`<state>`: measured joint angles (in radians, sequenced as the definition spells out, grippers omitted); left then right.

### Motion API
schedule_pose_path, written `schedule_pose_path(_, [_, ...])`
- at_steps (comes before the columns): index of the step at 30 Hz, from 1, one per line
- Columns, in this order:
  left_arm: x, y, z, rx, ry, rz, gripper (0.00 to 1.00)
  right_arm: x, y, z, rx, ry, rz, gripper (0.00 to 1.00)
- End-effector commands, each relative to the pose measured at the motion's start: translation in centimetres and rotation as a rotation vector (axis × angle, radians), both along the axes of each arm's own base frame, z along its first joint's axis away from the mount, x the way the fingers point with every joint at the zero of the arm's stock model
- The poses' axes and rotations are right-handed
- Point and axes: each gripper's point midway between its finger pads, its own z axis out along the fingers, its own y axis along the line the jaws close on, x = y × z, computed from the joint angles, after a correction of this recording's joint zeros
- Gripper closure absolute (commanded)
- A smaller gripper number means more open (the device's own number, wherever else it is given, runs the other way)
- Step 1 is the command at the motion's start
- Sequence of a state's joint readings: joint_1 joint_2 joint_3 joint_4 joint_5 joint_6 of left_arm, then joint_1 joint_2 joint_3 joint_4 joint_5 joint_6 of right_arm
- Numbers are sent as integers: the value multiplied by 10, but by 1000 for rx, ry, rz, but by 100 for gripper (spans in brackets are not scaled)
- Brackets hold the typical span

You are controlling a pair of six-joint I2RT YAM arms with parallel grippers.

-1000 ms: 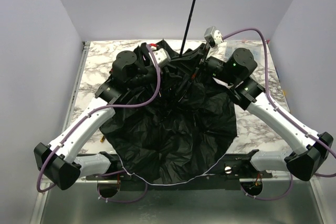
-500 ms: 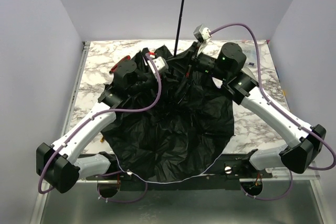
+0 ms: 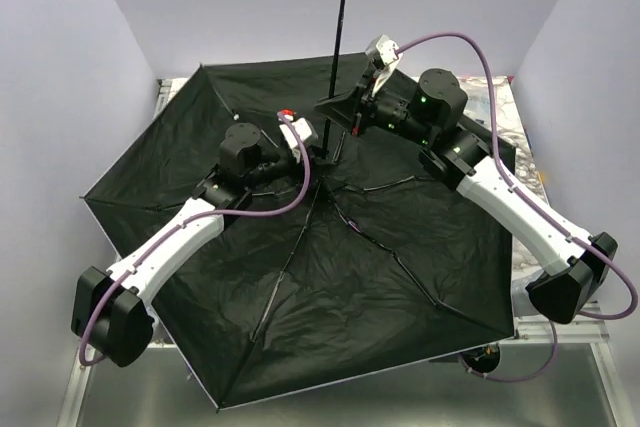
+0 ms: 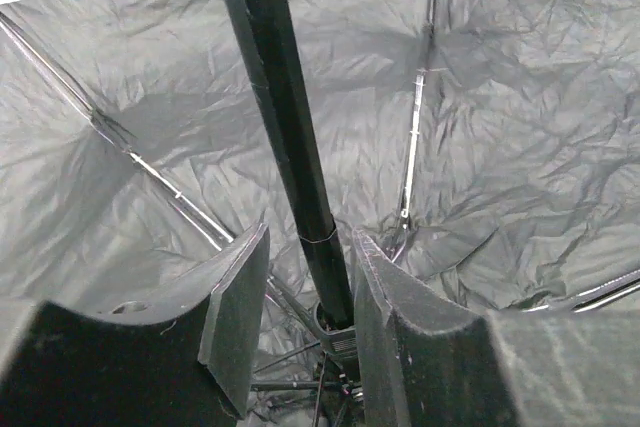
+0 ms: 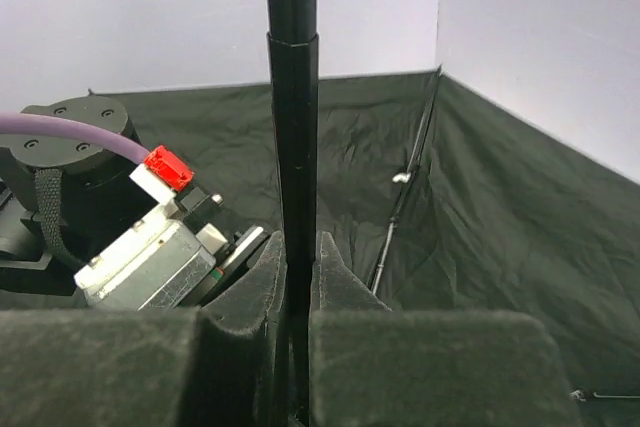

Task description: Open the umbrella

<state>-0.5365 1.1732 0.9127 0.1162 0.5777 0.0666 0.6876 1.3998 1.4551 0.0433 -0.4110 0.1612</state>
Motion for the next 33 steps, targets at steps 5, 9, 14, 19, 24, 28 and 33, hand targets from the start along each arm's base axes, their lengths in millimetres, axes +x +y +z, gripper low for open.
schedule_pose_path(5, [-6,23,-101,186,342,42,60,-24,-41,154,298,-378,-75,100])
schedule_pose_path(9, [0,26,-107,212,348,55,60,-25,-43,160,303,-397,-81,100])
schedule_pose_path(14, [-1,28,-122,251,381,47,62,-24,-46,172,323,-423,-101,100])
schedule_pose_path(19, [-7,29,-139,263,434,43,62,-20,-53,187,346,-462,-146,100])
schedule_pose_path(24, [-18,28,-155,227,506,47,62,-19,-59,195,370,-484,-181,100])
schedule_pose_path(28, [-24,28,-171,207,563,68,64,-14,-61,193,372,-482,-207,100])
schedule_pose_path(33, [-35,23,-192,219,627,68,65,-9,-64,197,374,-500,-228,100])
